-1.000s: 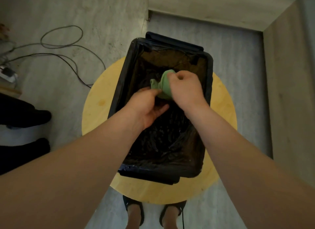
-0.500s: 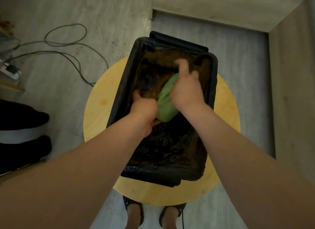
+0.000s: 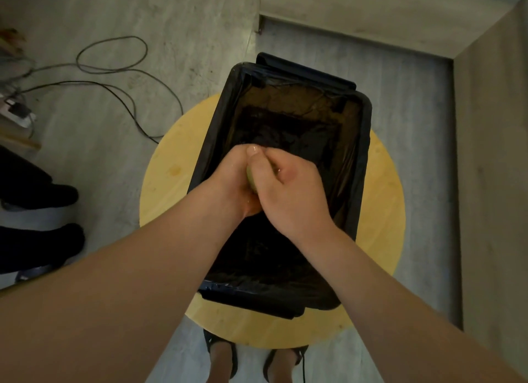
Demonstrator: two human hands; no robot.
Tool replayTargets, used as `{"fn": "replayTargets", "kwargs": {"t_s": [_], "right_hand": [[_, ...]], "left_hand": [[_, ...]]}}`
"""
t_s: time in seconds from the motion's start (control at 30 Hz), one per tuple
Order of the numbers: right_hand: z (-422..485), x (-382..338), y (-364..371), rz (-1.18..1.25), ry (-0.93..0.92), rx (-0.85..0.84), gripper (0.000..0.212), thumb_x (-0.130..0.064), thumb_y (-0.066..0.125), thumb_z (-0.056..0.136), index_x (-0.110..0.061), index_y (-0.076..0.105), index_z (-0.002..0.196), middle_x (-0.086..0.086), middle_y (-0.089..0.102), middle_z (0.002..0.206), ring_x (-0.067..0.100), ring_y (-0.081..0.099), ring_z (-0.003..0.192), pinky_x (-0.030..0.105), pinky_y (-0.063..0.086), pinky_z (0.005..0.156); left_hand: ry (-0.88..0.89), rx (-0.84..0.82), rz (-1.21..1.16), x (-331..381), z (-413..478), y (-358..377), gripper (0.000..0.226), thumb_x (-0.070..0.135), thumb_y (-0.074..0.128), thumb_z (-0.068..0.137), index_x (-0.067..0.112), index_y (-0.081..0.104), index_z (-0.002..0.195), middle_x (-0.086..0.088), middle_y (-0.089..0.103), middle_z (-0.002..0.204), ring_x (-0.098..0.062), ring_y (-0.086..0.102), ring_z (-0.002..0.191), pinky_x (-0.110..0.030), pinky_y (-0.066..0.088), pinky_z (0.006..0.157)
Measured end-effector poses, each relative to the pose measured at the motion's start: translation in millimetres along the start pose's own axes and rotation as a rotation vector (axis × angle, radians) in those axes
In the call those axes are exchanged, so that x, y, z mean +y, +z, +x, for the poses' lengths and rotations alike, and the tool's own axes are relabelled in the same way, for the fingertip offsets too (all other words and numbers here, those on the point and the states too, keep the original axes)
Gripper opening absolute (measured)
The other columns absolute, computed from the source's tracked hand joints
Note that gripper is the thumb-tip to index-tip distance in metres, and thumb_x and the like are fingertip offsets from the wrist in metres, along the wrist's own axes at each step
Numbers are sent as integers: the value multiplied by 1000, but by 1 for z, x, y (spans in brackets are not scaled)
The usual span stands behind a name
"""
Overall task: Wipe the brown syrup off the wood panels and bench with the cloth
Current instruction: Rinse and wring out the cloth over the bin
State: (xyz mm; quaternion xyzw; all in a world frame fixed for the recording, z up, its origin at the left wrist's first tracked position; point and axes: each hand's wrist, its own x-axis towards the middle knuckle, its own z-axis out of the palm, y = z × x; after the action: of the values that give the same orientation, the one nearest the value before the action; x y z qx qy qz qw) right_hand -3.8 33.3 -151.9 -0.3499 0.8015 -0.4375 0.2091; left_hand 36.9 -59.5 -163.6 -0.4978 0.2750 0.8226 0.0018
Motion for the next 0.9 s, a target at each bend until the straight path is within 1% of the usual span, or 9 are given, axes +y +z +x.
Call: {"fn": "replayTargets", "kwargs": {"t_s": [0.07, 0.17, 0.27, 0.37, 0.5, 0.57, 0.67, 0.8, 0.9], "right_hand": [[2, 0, 3, -21, -52, 59, 44, -39, 45, 105, -27, 53, 63, -7, 56, 60, 12, 58, 60, 37, 46, 59], [12, 10, 12, -163, -65, 97, 45, -43, 38, 102, -29, 47, 60, -1, 58, 62, 22, 60, 62, 43, 50, 60], [28, 25, 15, -392, -78, 87, 48, -43, 36, 104, -20, 62, 71, 8, 66, 73, 33, 65, 69, 41, 52, 61], [57, 44, 6, -550, 215, 82, 50, -41, 33, 110, -12, 72, 100, 16, 73, 100, 39, 69, 94, 38, 43, 70], [64, 50, 13, -428, 551, 155, 60, -51, 26, 110, -3, 57, 130, 22, 49, 135, 44, 57, 115, 44, 45, 89], [50, 43, 30, -356, 589, -1, 58, -53, 25, 109, -9, 45, 141, 24, 43, 143, 46, 51, 125, 48, 42, 101], [26, 28, 36, -294, 502, -197, 47, -50, 28, 110, -12, 47, 131, 24, 61, 125, 43, 61, 113, 44, 45, 86], [0, 0, 21, -184, 229, -40, 44, -53, 35, 108, -16, 57, 99, 4, 67, 87, 23, 66, 81, 38, 53, 70], [-6, -9, 12, -64, 121, 63, 42, -44, 42, 108, -17, 58, 79, -3, 61, 68, 13, 62, 65, 37, 51, 62]], "left_hand": [[28, -13, 32, 0, 0, 0, 47, 11, 37, 105, 7, 53, 61, -6, 53, 47, -18, 58, 39, -17, 47, 41], [19, -37, -56, -4, 1, -1, 49, 13, 37, 107, 4, 62, 66, -10, 62, 55, -21, 66, 46, -22, 53, 44], [51, 12, -174, -6, 5, -1, 30, 11, 44, 104, 2, 71, 95, -18, 75, 88, -27, 76, 77, -35, 63, 65], [98, 63, -127, -11, 4, -4, 33, 1, 39, 103, 2, 70, 116, -18, 73, 116, -29, 72, 104, -43, 62, 85], [95, 169, 10, -17, -4, -7, 23, 8, 44, 104, 13, 67, 107, -13, 71, 113, -30, 67, 109, -48, 60, 87], [13, 172, 8, -13, -2, -6, 26, 22, 44, 106, 15, 69, 108, -14, 73, 110, -32, 68, 106, -48, 58, 86], [-103, 146, -54, -6, 1, -6, 40, 38, 44, 107, 13, 75, 102, -13, 77, 100, -29, 70, 98, -39, 55, 78], [-21, 99, 73, -1, 0, -10, 62, 21, 42, 106, 11, 65, 50, -6, 61, 53, -18, 64, 46, -23, 51, 49], [32, 52, 118, 1, -6, -8, 59, 8, 41, 104, 8, 59, 48, -6, 55, 47, -17, 58, 36, -17, 45, 38]]}}
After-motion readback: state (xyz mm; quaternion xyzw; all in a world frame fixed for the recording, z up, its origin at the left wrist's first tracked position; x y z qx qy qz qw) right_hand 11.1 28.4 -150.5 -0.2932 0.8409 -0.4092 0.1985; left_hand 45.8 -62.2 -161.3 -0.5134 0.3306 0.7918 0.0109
